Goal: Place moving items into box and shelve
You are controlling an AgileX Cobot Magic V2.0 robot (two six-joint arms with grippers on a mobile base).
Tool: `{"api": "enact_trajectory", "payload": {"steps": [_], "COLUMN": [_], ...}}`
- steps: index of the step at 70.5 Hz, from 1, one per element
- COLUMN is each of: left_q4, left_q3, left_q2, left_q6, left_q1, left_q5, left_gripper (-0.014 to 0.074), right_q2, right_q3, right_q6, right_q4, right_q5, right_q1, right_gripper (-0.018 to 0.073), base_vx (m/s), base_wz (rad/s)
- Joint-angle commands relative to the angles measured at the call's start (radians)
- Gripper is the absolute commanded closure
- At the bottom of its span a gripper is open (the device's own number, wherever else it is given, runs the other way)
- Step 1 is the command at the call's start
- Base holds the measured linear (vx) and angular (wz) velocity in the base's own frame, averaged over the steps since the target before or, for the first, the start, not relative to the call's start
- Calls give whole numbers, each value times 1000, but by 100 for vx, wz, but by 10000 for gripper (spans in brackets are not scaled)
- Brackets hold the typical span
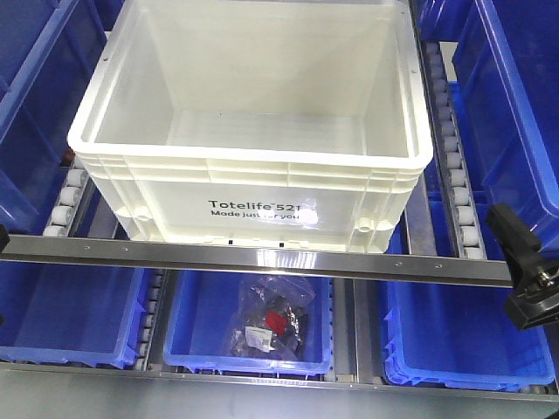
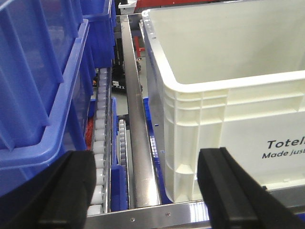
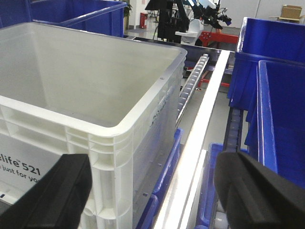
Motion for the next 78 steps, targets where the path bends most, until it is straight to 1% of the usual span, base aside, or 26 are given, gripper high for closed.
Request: {"api": "enact_trajectory", "payload": {"steps": [1,5,7,10,12,14,15,16,17,18,19,20,21,22,23,24,25,39,75,77,78], "left_q4": [-14,-14,-14,-14,-14,-14,-14,-14,-14,-14,-13,-13,-13,-13,-13,-13,-13,-13,-13,-7,7], "left_q3": [-27,-27,-27,-27,-27,-27,-27,-27,-27,-27,-27,-27,-27,-27,-27,-27,-27,-27,-27,-27,-27], "left_q2": [5,5,5,5,5,5,5,5,5,5,5,5,5,5,5,5,5,4,4,4,4], "left_q6": [-5,-5,-5,-5,-5,-5,-5,-5,-5,-5,-5,-4,-4,-4,-2,-2,-2,-2,-1,-1,1], "left_q1": [3,3,3,3,3,3,3,3,3,3,3,3,3,3,3,3,3,3,3,3,3], "left_q5": [-74,-65,-57,-45,-37,-33,-31,-30,-29,-28,-25,-24,-23,-23,-22,-22,-22,15,15,15,12], "left_gripper": [31,38,57,111,171,231,282,318,374,393,472,493,551,589,625,626,626,624,624,624,624], "right_q2": [1,1,1,1,1,1,1,1,1,1,1,1,1,1,1,1,1,1,1,1,1], "right_q3": [-29,-29,-29,-29,-29,-29,-29,-29,-29,-29,-29,-29,-29,-29,-29,-29,-29,-29,-29,-29,-29], "right_q6": [-6,-8,-8,-8,-8,-8,-8,-8,-8,-8,-7,-7,-7,-7,-7,-6,-6,-6,-6,-6,-6], "right_q4": [-4,-4,-4,-4,-4,-4,-4,-4,-4,-4,-4,-4,-4,-4,-4,-4,-2,-2,-2,-2,-2], "right_q5": [-84,-85,-86,-86,-86,-86,-86,-86,-86,-86,-86,-86,-86,-86,-86,-86,-87,-86,-86,-86,-86], "right_q1": [-1,-1,-1,-1,-1,-1,-1,-1,-1,-1,-1,-1,-1,-1,-1,-1,-1,-1,-1,-1,-1], "right_gripper": [-15,-10,0,42,91,157,188,239,274,311,368,406,446,505,544,581,582,574,574,574,574], "base_vx": [0,0,0,0,0,0,0,0,0,0,0,0,0,0,0,0,0,0,0,0,0], "base_wz": [0,0,0,0,0,0,0,0,0,0,0,0,0,0,0,0,0,0,0,0,0]}}
